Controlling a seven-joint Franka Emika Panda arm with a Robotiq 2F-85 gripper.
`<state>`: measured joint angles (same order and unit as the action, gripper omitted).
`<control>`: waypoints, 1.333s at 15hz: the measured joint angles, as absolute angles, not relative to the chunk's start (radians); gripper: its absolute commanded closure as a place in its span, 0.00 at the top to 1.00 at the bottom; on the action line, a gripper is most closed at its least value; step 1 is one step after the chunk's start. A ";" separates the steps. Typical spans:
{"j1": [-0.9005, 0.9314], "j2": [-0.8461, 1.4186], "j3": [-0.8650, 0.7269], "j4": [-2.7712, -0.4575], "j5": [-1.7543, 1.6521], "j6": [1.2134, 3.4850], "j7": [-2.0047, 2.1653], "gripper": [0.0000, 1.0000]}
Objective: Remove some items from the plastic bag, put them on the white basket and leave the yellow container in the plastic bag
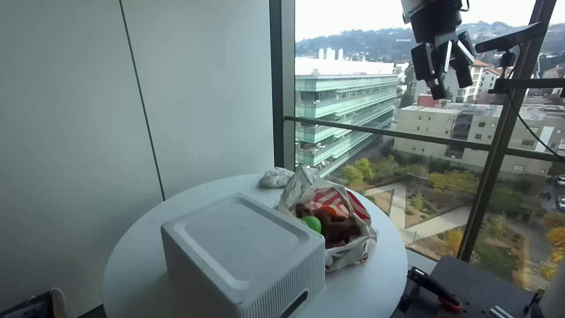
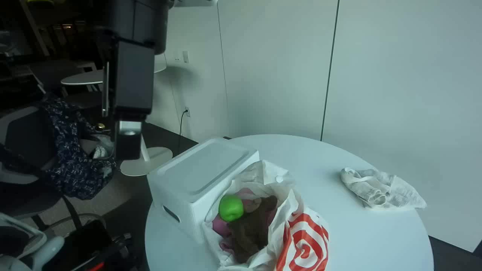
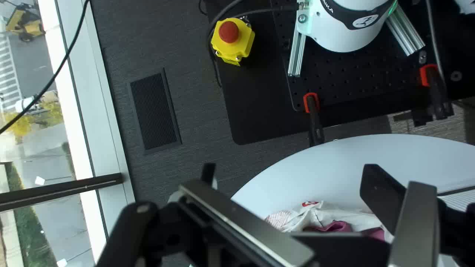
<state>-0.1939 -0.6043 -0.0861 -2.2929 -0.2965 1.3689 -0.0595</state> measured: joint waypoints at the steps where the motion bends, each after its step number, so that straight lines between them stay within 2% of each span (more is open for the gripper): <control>1: -0.194 -0.605 -0.086 -2.290 -0.296 1.369 -0.059 1.00; 14: -0.177 -0.603 -0.091 -2.306 -0.296 1.382 -0.055 1.00; 17: -0.146 -0.566 -0.090 -2.390 -0.281 1.487 0.005 1.00; 20: -0.122 -0.477 -0.083 -2.494 -0.271 1.696 0.076 1.00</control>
